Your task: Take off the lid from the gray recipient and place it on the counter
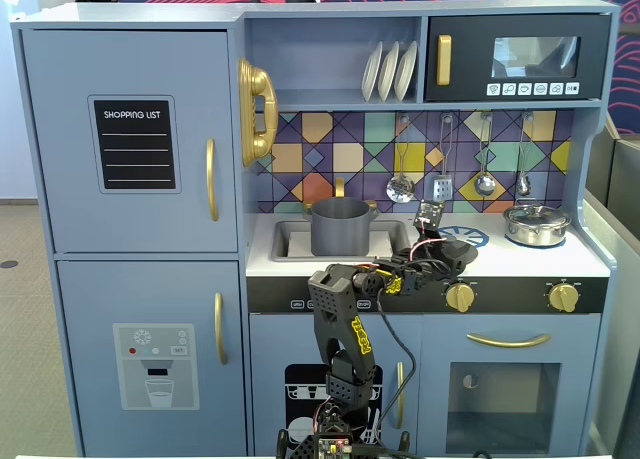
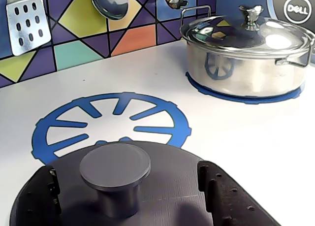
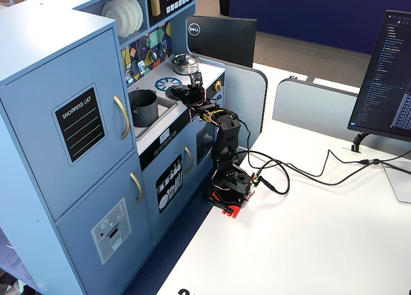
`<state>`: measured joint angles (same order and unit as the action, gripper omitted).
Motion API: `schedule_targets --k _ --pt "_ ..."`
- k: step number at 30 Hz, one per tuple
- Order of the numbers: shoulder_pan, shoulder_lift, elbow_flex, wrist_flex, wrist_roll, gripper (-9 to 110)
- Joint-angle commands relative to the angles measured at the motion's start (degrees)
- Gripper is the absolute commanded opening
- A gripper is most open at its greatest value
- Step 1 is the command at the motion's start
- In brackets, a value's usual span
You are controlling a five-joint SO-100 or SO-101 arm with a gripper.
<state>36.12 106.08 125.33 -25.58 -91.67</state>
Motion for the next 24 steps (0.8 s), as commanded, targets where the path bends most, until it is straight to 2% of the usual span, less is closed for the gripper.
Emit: schedule_targets --k 1,7,12,15,19,21,24 --pt "-1.49 5.71 -1.67 -0.26 0.79 28" --pt "-1.58 16.7 -2.81 8.09 2.37 27" --pt "-2.81 33.84 -1.14 25.49 4.48 23" --pt "-5.45 46.05 -2.81 44.3 5.62 16" --pt "-12.83 58.27 -5.98 71.19 5.19 0" --pt "-18.19 60.56 -7.82 82.44 4.57 0" --pt "-24.08 61.7 -5.45 91.67 3.43 0"
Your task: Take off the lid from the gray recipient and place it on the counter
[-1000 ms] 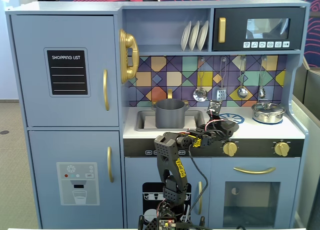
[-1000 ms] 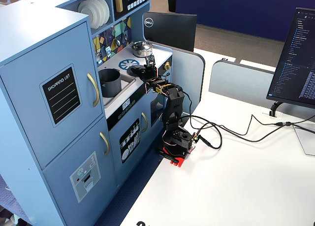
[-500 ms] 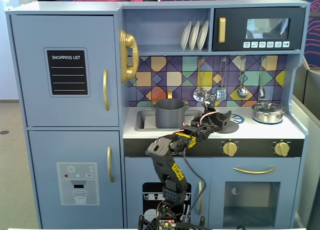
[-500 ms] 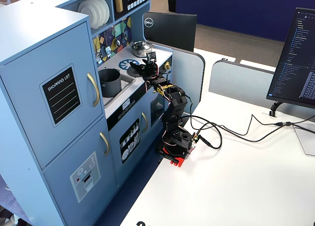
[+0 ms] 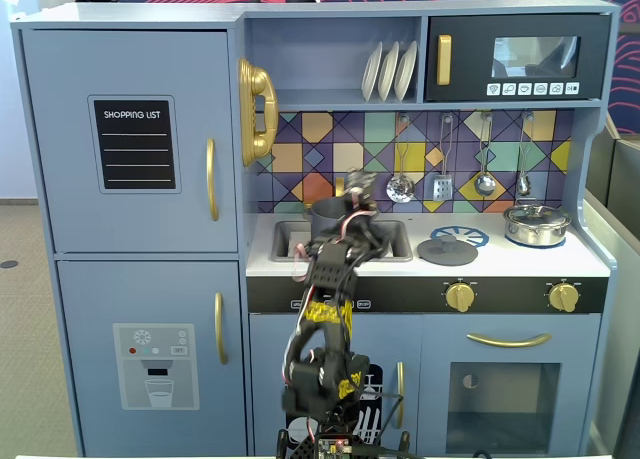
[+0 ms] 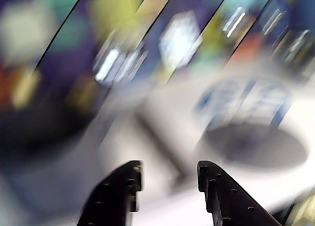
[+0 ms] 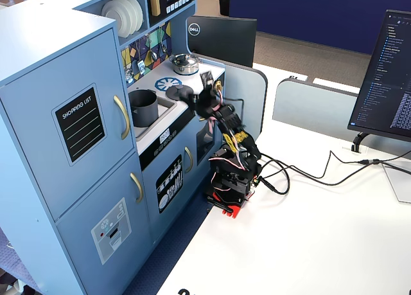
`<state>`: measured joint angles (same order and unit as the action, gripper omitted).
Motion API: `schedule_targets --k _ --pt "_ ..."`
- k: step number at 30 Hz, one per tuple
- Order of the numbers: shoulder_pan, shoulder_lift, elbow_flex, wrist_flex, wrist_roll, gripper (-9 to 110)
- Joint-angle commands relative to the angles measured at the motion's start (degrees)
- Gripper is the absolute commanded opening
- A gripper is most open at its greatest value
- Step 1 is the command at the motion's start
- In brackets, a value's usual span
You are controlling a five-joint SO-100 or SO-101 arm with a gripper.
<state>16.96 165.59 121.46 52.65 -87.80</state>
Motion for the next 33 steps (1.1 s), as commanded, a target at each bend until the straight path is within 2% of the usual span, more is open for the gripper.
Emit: schedule_targets --k 1,4,7,15,22,33 --pt "-6.86 2.81 0.26 15.21 0.09 0" --pt "-13.62 5.89 8.53 19.16 0.79 0" --pt "-18.37 9.14 19.86 18.02 2.9 0" --pt "-20.57 16.35 45.7 13.62 4.39 0" --pt "-20.48 16.44 50.54 22.32 8.44 0" --pt "-19.51 16.44 50.54 34.98 -0.35 2"
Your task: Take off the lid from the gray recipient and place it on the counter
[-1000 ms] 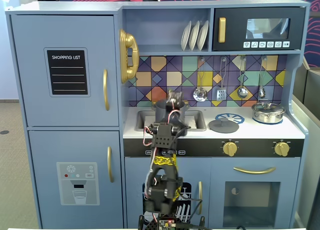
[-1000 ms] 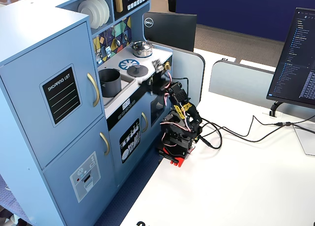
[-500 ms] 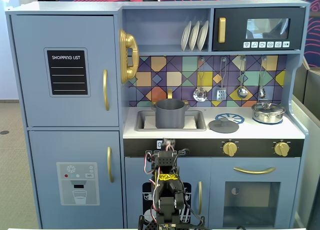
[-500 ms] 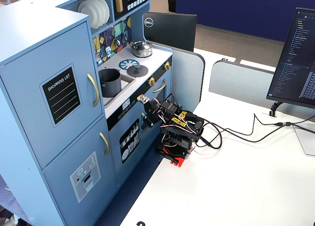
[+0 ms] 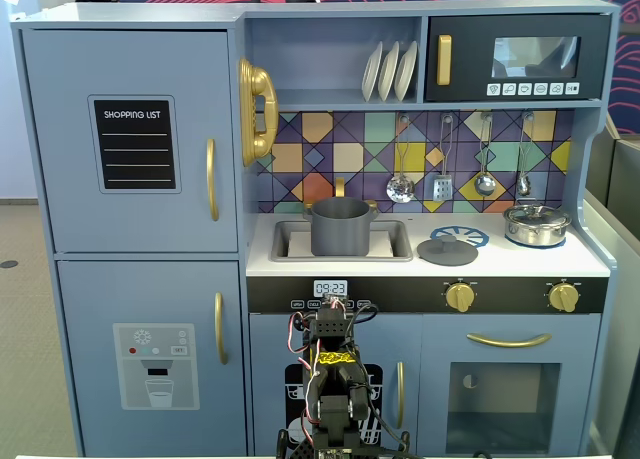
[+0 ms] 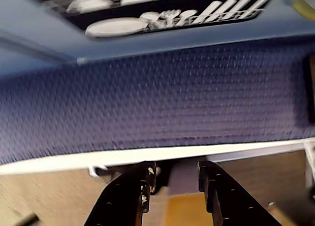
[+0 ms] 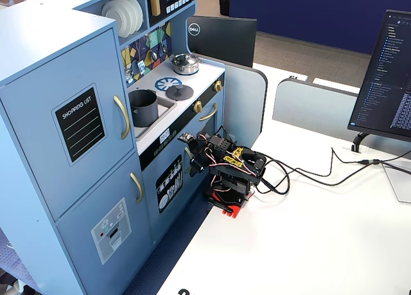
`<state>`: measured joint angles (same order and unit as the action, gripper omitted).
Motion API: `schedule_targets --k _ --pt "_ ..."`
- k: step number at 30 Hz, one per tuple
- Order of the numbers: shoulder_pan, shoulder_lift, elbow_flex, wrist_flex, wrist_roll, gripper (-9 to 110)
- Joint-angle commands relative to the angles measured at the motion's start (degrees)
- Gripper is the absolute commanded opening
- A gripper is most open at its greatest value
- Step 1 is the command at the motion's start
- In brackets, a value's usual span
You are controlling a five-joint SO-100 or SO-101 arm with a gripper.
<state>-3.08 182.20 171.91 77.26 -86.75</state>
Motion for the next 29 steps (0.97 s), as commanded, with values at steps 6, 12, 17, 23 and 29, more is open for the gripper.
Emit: schedule_targets --k 6,12,17,23,29 --pt "-0.62 -0.18 0.09 10.37 -1.23 3" --pt "-0.62 -0.18 0.09 10.37 -1.05 4" --pt "-0.62 -0.18 0.09 10.37 -1.05 4" --pt "-0.62 -0.18 0.09 10.37 -1.05 4" --pt "-0.62 -0.18 0.09 10.37 -1.05 4"
